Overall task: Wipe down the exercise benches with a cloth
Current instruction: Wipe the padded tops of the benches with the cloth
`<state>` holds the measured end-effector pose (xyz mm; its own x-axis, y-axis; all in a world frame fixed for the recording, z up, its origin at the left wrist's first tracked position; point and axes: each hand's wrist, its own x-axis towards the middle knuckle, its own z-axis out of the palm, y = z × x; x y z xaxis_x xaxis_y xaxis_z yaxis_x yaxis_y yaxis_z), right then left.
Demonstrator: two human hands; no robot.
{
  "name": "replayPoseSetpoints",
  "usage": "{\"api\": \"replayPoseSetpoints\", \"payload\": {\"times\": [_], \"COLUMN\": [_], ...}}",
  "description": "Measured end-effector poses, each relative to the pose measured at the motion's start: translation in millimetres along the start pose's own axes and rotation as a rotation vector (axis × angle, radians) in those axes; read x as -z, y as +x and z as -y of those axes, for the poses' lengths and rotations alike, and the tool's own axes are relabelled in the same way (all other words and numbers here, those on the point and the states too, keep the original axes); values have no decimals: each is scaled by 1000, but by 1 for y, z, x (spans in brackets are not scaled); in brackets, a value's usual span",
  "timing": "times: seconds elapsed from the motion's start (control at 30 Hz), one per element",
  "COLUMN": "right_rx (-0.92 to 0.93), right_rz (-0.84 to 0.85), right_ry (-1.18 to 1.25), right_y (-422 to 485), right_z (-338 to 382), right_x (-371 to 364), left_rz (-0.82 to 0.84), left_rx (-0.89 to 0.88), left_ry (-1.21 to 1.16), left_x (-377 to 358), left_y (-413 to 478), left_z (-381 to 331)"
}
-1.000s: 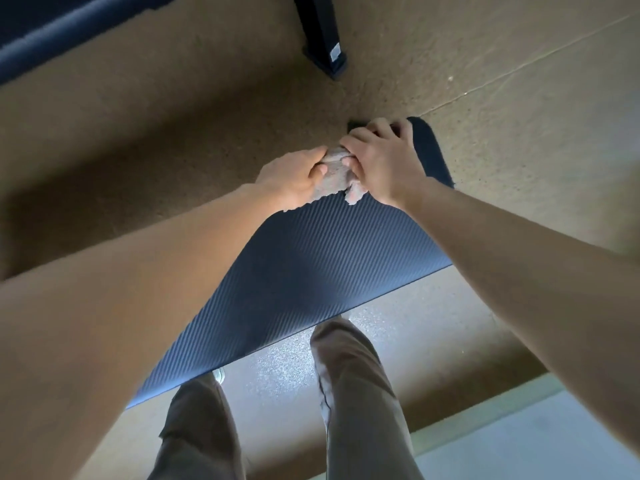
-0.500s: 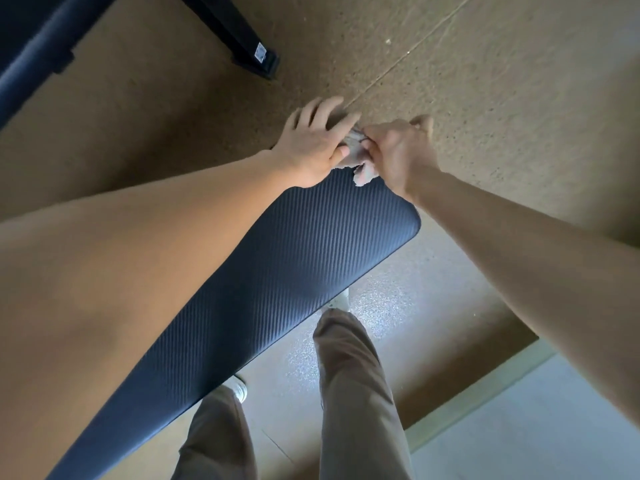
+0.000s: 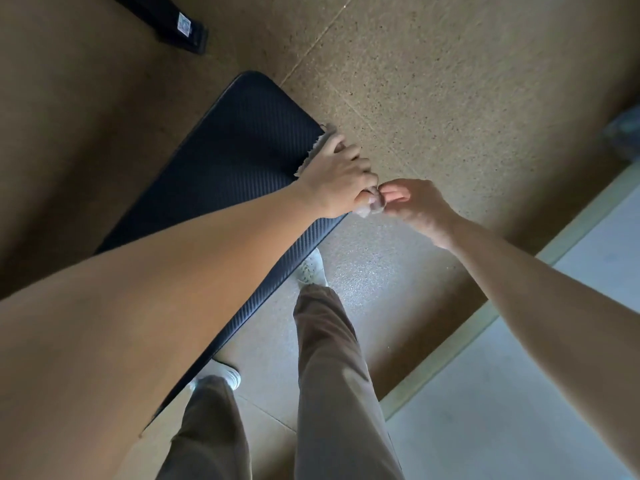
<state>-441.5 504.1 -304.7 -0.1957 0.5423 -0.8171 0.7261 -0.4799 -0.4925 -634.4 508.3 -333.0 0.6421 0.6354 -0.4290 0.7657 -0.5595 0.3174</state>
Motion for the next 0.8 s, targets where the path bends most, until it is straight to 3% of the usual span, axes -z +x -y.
{"api": "replayPoseSetpoints", "payload": {"times": [0.1, 0.17, 0.37, 0.53, 0.63, 0.73, 0.8], "right_rx": [-95, -106, -88, -93, -78, -135, -196], "right_rz": [-185, -164, 61, 31, 19, -48, -159], "right_ry": [400, 513, 460, 465, 428, 262, 203], "right_y": [4, 8, 7, 5, 7, 5, 8], "right_z": [10, 20, 34, 28, 28, 35, 33], "right_x": [3, -2, -40, -50, -50, -46, -45], "left_rz": [-102, -151, -211, -427, -353, -139, -211], "left_rx": [-58, -44, 26, 262, 556, 1041, 1155], "left_ry": [52, 47, 3, -353, -923, -1974, -2617], "left_x": [-21, -30, -63, -79, -68, -42, -27], "left_y": [-7, -13, -75, -117, -107, -67, -43], "left_z": [-15, -27, -47, -84, -113, -126, -124]}}
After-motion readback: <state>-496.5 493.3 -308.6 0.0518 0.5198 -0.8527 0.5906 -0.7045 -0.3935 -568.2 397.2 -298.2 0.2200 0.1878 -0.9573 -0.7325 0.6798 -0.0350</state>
